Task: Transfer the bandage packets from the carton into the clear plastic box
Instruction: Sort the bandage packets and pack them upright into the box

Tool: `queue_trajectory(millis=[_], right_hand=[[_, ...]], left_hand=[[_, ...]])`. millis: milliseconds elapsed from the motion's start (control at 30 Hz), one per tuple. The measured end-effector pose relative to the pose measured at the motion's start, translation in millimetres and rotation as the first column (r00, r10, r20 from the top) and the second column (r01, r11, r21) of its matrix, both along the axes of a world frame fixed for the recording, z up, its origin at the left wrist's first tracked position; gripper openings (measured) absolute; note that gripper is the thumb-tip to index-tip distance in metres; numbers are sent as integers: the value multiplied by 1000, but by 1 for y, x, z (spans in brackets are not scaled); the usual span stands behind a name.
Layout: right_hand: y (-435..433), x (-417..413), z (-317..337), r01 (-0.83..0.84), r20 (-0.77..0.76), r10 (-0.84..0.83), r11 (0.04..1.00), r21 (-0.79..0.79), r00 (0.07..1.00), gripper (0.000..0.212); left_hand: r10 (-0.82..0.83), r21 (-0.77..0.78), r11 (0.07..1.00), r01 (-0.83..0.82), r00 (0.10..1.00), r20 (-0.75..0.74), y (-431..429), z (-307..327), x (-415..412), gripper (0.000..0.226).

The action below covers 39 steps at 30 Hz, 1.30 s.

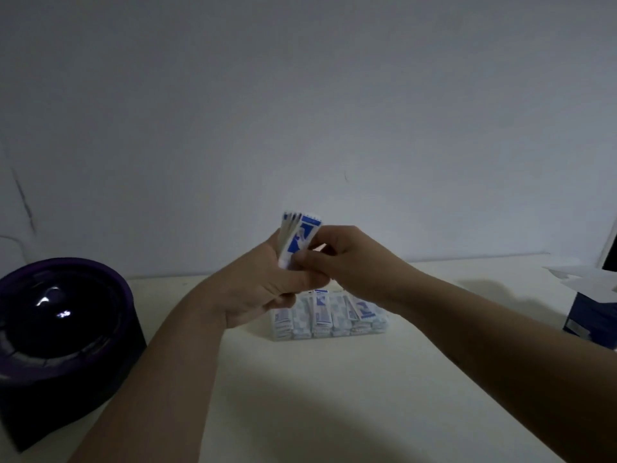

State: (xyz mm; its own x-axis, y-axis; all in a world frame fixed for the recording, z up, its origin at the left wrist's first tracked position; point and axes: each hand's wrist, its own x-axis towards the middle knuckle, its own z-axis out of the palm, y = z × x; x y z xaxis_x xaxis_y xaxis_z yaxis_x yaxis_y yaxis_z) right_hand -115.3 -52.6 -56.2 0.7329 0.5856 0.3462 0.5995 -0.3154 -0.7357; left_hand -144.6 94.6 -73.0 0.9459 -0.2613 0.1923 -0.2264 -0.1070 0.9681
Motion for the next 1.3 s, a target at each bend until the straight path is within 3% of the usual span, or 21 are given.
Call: queue_trajectory(millis=[233,400,533,633,733,833,933,1067,1300], right_hand=[[30,10,10,46,103,-29,984,-169,994,17],[47,21,8,105,128,-79,972,-212,989,20],[61,38,2,70,-1,-71,991,-112,997,17],[59,64,-2,99,-153,-101,995,-22,983,16],[50,91,-13,204,-197,-247,955,-214,949,13],[50,102,-31,203,-227,-337,862,-464,914,16],[60,102,-41,148,-295,-351,829,-540,889,19],[79,104,-44,141,-166,-344,711,-689,924,25],[88,105,-45,56,-232,-331,671,-740,915,17]], left_hand=[[91,-36,995,-92,996,-17,16,-1,17,34],[177,-56,983,-175,984,27,25,-6,29,52],[265,-13,964,-264,964,36,35,-11,42,75],[343,165,924,-346,938,45,46,-17,48,69],[417,407,811,-420,903,103,58,-26,48,41],[369,527,787,-322,929,16,58,-33,47,27],[345,537,805,-252,935,-78,53,-37,48,32],[334,511,825,-242,938,-96,53,-37,48,27],[346,515,819,-254,934,-90,54,-36,49,25]])
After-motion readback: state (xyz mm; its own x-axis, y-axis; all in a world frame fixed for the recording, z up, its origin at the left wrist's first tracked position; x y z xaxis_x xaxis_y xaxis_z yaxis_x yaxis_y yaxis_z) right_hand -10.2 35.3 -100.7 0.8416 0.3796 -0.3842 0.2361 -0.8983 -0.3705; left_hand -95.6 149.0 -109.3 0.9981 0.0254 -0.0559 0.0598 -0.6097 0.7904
